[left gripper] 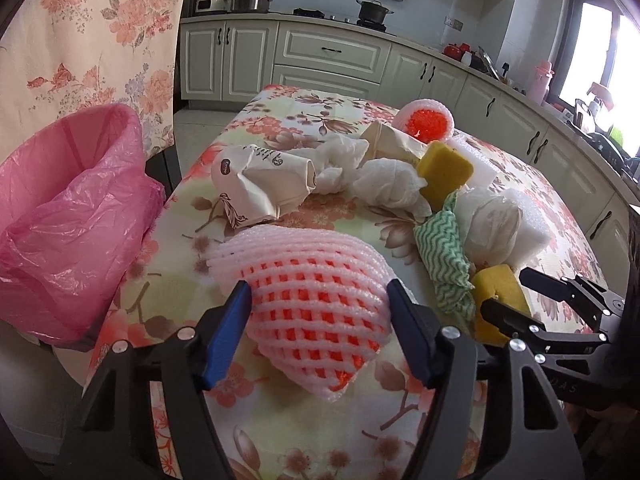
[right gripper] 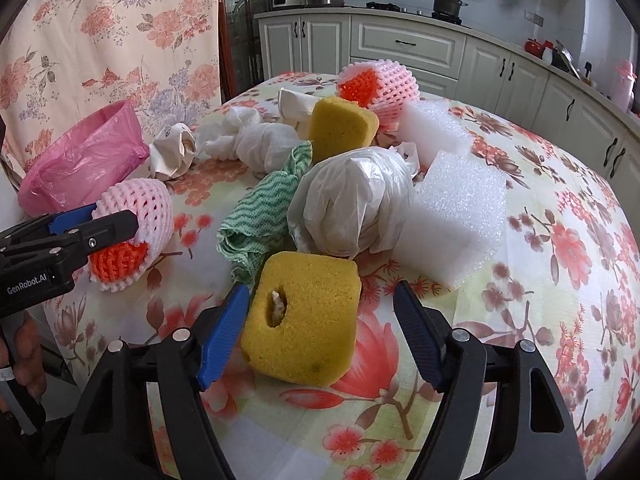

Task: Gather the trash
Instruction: 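Grasp the pink foam fruit net with the left tool while the right grasps the yellow sponge, then carry the foam net and sponge over the pink bin and open both tools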

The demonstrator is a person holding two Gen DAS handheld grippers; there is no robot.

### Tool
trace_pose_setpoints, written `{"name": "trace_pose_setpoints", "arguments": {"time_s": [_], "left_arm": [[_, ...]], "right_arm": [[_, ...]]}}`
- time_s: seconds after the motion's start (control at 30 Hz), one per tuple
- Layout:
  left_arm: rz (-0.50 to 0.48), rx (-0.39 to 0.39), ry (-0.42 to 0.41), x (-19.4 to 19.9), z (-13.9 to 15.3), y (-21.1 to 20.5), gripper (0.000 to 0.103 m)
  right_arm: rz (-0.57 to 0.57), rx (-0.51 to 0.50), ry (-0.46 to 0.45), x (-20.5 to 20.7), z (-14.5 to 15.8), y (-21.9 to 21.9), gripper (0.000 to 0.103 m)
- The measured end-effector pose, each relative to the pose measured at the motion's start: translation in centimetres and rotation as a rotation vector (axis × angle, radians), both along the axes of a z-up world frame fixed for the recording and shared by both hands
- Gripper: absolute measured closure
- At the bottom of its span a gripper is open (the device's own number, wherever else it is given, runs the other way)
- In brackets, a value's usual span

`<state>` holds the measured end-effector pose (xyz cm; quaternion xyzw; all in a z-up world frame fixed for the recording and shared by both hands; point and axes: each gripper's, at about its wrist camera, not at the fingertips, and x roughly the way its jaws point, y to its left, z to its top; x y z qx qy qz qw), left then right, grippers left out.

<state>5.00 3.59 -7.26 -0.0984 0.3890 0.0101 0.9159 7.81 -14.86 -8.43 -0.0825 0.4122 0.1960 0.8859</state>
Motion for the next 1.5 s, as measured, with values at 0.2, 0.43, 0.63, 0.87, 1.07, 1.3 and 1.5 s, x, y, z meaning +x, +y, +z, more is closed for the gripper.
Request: {"name": "trace_pose_setpoints", "arguments": {"time_s": [0.2, 0.43, 0.63, 0.87, 1.07, 1.3, 1.5], "left_arm": [[-0.011, -0.004, -0.006, 0.4, 0.0, 0.1, 0.063], [-0.021, -0.016, -0.026, 0.5, 0.4, 0.2, 0.071], [-0.025, -0.005, -0.070, 0.1, 2.0, 0.1, 0.071], [-0.018, 0.004, -0.149, -0.8, 5.2, 0.3, 0.071], [0.033, 0.026, -0.213, -1.6, 8.2, 2.5, 0.071], [0.151, 0.089, -0.266, -3.2, 11.2, 7.6, 0.071], [0.281, 0.126, -0.280, -4.7, 12.4, 13.4, 0.070]], "right_arm": [[0.000, -0.008, 0.013, 0.1, -0.6, 0.2, 0.051], [-0.023, 0.012, -0.005, 0.0, 0.3, -0.4, 0.055], [-0.034, 0.043, -0.044, -0.4, 2.3, -1.1, 0.055], [-0.067, 0.092, -0.116, -0.7, 5.5, -1.9, 0.055], [-0.045, 0.121, -0.157, -0.1, 8.0, -1.0, 0.055], [0.048, 0.157, -0.195, 1.3, 10.6, 3.3, 0.055], [0.147, 0.191, -0.193, 2.5, 12.3, 8.2, 0.055]]}}
